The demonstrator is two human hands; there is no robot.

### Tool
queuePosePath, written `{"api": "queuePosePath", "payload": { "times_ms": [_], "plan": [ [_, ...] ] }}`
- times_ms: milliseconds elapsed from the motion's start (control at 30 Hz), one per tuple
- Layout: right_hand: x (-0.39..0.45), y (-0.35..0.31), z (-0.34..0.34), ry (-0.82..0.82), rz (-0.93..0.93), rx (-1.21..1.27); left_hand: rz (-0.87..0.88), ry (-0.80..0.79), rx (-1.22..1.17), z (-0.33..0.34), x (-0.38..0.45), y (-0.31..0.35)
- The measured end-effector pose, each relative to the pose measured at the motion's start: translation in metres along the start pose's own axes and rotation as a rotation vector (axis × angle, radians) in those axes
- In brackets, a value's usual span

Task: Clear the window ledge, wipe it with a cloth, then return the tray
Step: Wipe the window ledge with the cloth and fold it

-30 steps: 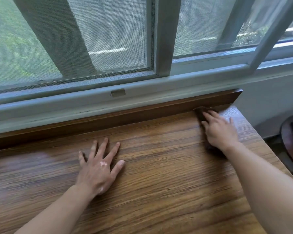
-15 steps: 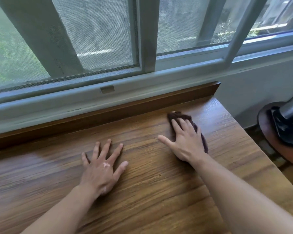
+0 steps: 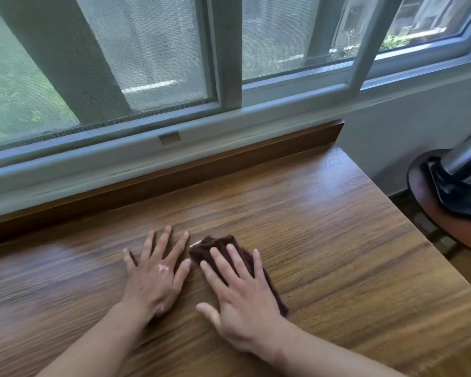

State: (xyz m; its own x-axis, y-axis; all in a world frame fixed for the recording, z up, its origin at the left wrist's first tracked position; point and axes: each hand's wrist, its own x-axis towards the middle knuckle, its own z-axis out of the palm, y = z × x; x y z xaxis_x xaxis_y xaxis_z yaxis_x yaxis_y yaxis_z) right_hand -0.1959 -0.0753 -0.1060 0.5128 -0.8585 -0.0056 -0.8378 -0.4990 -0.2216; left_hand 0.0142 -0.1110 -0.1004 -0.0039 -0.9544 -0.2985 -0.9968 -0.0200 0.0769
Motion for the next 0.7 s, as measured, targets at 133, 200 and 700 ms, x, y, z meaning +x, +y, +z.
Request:
{"api": "queuePosePath", "payload": {
  "times_ms": [133,200,700],
  "plan": [
    [0.005,0.027,-0.003,-0.013,0.045,-0.044,0.003,-0.006,0.022,0.001,0.003,0.004],
    [0.006,0.042,-0.007,-0.009,0.088,-0.042,0.012,-0.017,0.011,0.001,0.004,0.007],
    [-0.039,0.197,-0.062,-0.054,0.594,-0.149,0.083,-0.044,0.031,0.008,-0.027,0.001]
  ]
}}
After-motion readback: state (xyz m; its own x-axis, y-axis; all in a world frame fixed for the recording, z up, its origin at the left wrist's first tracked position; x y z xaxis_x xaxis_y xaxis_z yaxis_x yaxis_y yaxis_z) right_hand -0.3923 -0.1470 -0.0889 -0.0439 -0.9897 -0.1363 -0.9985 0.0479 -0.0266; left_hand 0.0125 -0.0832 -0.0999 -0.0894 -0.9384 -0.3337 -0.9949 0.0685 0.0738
